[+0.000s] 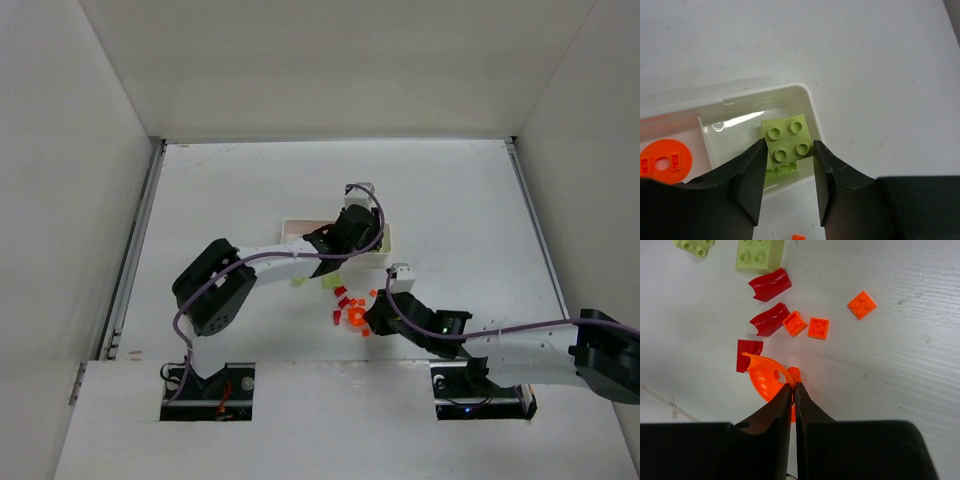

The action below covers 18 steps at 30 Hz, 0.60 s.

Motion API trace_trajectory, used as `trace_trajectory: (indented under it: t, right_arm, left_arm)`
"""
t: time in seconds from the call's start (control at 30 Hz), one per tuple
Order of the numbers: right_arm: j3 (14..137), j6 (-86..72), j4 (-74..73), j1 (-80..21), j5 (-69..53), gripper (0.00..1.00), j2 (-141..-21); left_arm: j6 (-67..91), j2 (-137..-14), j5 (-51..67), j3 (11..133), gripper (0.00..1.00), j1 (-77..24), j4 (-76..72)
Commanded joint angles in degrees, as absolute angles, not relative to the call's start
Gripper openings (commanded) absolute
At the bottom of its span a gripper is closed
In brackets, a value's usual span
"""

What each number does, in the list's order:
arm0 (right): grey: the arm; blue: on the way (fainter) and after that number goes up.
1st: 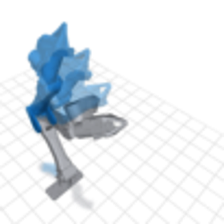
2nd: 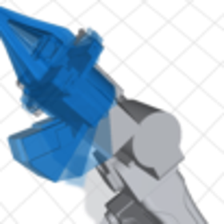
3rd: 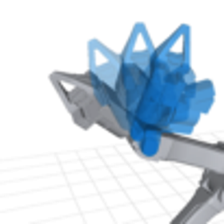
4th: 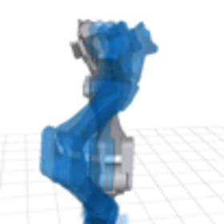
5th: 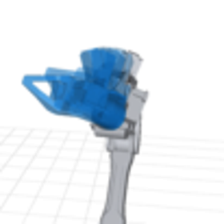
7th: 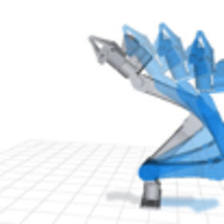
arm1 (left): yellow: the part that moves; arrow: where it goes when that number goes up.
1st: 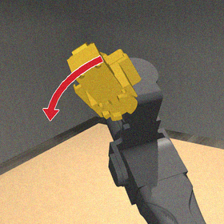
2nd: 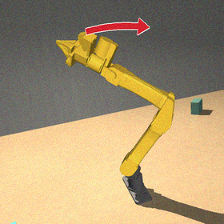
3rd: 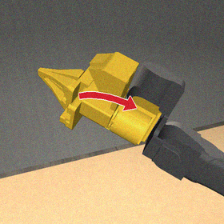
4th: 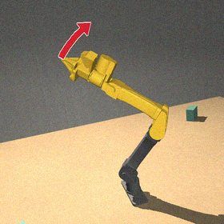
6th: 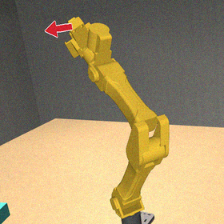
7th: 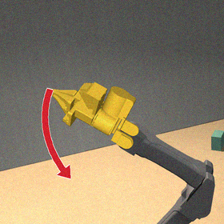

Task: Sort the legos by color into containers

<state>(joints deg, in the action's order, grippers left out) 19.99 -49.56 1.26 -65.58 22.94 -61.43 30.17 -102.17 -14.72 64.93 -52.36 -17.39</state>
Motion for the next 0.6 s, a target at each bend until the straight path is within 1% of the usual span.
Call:
trace_trajectory:
  t: [0.0,0.13,0.2,0.27,0.37,0.43,0.5,0.57]
  right_arm:
    - [19.7,-49.8,1.4,-65.1,24.2,0.13,-59.9]
    - [19.6,-49.6,0.5,-64.6,24.1,0.13,-57.8]
    - [19.6,-49.2,0.2,-64.3,24.2,0.13,-56.8]
    - [20.0,-48.9,-0.5,-63.7,24.2,0.13,-55.9]
    - [21.0,-48.0,-0.5,-62.6,23.8,0.13,-55.5]
    - [22.1,-46.8,-0.6,-61.6,24.1,0.13,-55.5]
    - [23.3,-46.1,-0.2,-60.5,23.6,0.13,-56.2]
    - [24.8,-44.9,0.0,-59.7,24.0,0.13,-57.1]
  left_arm:
    - [29.6,-105.8,-12.0,69.0,0.25,-52.1,-18.5]
    - [30.1,-107.5,-12.6,70.1,0.29,-52.1,-17.8]
    - [30.0,-106.5,-13.4,69.5,0.34,-52.2,-17.8]
    - [30.0,-105.0,-14.5,68.6,0.43,-52.2,-17.8]
    - [30.1,-100.7,-15.4,65.6,0.52,-52.0,-18.5]
    - [31.2,-97.6,-14.8,63.6,0.57,-51.3,-19.4]
    - [31.6,-94.1,-13.8,61.3,0.61,-50.6,-20.6]
    - [31.6,-90.3,-13.6,58.6,0.61,-49.8,-21.4]
